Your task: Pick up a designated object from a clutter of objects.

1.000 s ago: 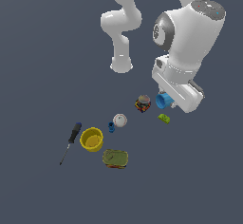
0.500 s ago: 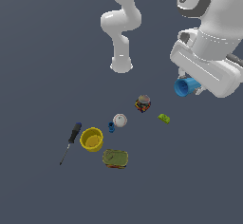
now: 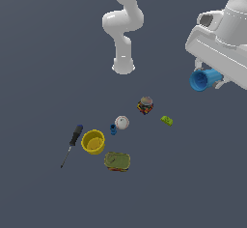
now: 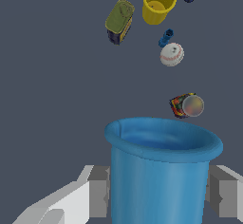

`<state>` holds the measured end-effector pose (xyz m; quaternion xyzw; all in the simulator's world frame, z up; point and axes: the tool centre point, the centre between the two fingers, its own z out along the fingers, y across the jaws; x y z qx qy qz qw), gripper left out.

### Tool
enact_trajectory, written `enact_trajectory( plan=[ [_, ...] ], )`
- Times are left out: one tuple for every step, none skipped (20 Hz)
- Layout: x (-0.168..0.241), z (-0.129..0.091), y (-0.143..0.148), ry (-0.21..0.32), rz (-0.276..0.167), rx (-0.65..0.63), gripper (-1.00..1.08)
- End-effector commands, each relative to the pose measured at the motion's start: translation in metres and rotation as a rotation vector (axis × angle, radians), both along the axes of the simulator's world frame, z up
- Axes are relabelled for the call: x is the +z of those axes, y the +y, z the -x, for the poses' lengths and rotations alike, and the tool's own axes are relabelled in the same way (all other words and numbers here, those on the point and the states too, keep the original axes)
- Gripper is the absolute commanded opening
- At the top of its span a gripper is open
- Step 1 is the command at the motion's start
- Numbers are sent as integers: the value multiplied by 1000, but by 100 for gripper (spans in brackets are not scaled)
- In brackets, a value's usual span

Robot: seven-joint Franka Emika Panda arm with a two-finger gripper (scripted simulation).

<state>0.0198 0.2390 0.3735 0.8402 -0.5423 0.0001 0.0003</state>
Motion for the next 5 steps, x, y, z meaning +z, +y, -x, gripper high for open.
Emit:
enact_trajectory(
  plan=[
    [5,-1,2,0,0,0,-100],
    [6,-2,3,0,0,0,-100],
    [7,-2,3,0,-1,0,-100],
    [7,-2,3,0,-1,0,-100],
    [8,-2,3,0,-1,0,-100]
  ],
)
